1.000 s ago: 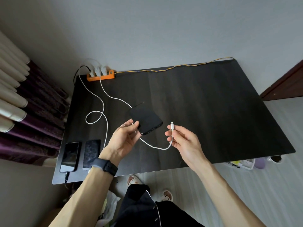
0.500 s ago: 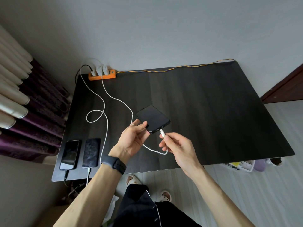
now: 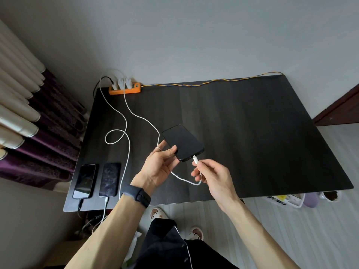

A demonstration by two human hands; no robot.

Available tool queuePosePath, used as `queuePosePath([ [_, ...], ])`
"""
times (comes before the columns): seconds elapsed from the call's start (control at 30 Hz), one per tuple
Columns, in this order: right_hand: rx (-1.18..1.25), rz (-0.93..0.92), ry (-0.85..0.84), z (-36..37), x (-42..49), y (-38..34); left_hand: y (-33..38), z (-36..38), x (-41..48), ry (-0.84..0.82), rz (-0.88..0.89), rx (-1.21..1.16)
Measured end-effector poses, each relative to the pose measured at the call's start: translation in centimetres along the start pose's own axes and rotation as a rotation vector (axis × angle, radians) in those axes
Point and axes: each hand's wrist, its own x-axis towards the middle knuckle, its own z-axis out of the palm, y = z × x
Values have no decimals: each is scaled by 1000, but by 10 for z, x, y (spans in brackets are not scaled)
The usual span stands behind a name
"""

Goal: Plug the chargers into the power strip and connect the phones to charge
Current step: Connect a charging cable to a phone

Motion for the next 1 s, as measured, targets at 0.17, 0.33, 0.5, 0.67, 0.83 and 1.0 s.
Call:
queuePosePath([
  [0.17, -15, 16, 0, -4, 0, 1, -4, -2, 2, 1, 28, 32],
  [0.33, -69, 40, 10, -7, 1, 3, -8, 2, 4, -38, 74, 111],
  [0.5, 10, 62, 45, -7, 3, 7, -8, 4, 4, -57, 104, 188],
  [0.67, 38, 82, 51, -10, 8, 9, -11, 4, 6, -72, 116, 257],
  [0.83, -137, 136, -101, -13, 13, 22, -14, -9, 4, -43, 136, 323],
  [1.0, -339, 233, -253, -4, 30, 48, -30, -41, 3, 17, 18, 409],
])
